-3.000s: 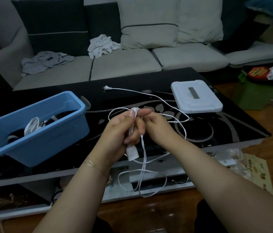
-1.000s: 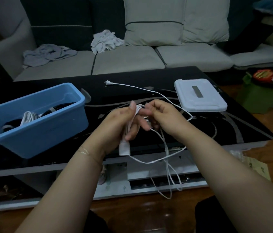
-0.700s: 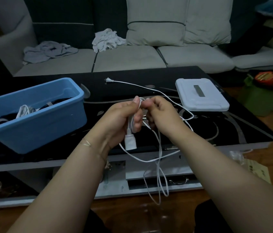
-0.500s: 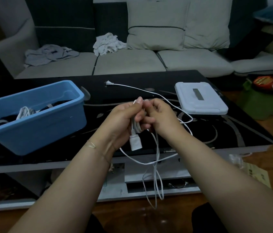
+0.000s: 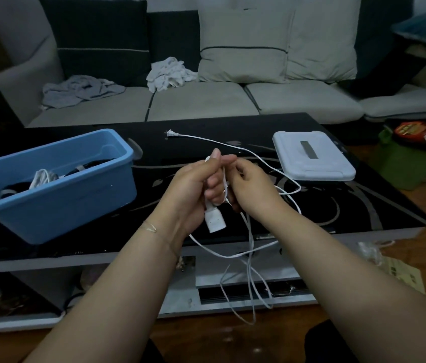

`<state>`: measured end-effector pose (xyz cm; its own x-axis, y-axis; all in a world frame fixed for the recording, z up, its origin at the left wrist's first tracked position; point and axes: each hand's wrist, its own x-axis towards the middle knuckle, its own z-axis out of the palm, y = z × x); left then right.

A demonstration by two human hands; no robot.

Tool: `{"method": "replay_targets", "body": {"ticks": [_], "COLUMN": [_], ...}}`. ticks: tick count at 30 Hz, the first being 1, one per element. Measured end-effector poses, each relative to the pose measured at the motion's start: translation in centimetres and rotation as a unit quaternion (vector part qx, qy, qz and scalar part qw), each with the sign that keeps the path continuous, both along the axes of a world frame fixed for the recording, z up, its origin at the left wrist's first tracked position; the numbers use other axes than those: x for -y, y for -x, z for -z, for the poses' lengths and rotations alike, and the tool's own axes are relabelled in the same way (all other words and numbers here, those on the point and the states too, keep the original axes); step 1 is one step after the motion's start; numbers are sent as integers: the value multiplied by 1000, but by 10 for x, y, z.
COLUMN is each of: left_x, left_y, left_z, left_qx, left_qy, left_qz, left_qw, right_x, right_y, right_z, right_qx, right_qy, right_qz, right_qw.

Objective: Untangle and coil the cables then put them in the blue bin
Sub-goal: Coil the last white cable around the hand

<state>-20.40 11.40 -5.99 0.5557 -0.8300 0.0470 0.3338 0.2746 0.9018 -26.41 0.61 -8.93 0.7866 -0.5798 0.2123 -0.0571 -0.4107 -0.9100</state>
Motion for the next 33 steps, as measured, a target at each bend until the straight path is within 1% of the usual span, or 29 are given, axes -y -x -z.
{"method": "replay_targets", "body": {"ticks": [4, 7, 9, 13, 14, 17, 19, 20, 21, 22, 23, 25, 26, 27, 28, 29, 31, 33], "left_x": [-2, -5, -7, -7, -6, -4, -2, 0, 2, 3, 3, 2, 0, -2, -4, -6, -9, -12], "left_y": [-4, -12, -14, -11, -11, -14, -13, -12, -11, -10, -13, -20, -23, -26, -26, -25, -18, -10], "left_z": [-2, -7, -6, 1, 2, 5, 8, 10, 12, 15, 17, 21, 21, 20, 18, 16, 12, 11], "left_qx": [0, -5, 17, 112, 125, 128, 157, 185, 224, 275, 339, 465, 499, 510, 504, 489, 464, 467], "left_qy": [7, 22, 10, -18, -20, -29, -56, -78, -105, -136, -168, -239, -269, -282, -277, -265, -251, -248], "left_qz": [-64, -103, -118, -122, -122, -128, -130, -130, -133, -140, -153, -178, -184, -182, -172, -153, -90, -29], "left_qw": [998, 994, 993, 986, 984, 983, 977, 971, 960, 941, 913, 834, 803, 792, 800, 817, 845, 849], "right_x": [-5, -11, -16, -16, -15, -15, -17, -17, -18, -19, -20, -21, -22, -21, -20, -18, -13, -10], "right_y": [4, 7, 10, 13, 13, 13, 14, 15, 16, 17, 18, 20, 21, 22, 22, 23, 25, 27], "right_z": [-2, 1, 4, 5, 4, 1, -1, -3, -5, -5, -7, -9, -9, -10, -11, -12, -15, -16], "right_qx": [-51, -106, -117, -133, -139, -150, -167, -175, -180, -185, -188, -188, -184, -173, -156, -137, -109, -102], "right_qy": [77, 153, 184, 214, 217, 208, 193, 180, 164, 147, 129, 92, 74, 57, 43, 32, 28, 35], "right_qz": [-55, -97, -124, -140, -143, -147, -140, -142, -150, -163, -177, -201, -211, -217, -217, -212, -202, -188], "right_qw": [994, 978, 968, 958, 956, 955, 957, 957, 958, 958, 958, 957, 957, 959, 963, 967, 973, 976]}}
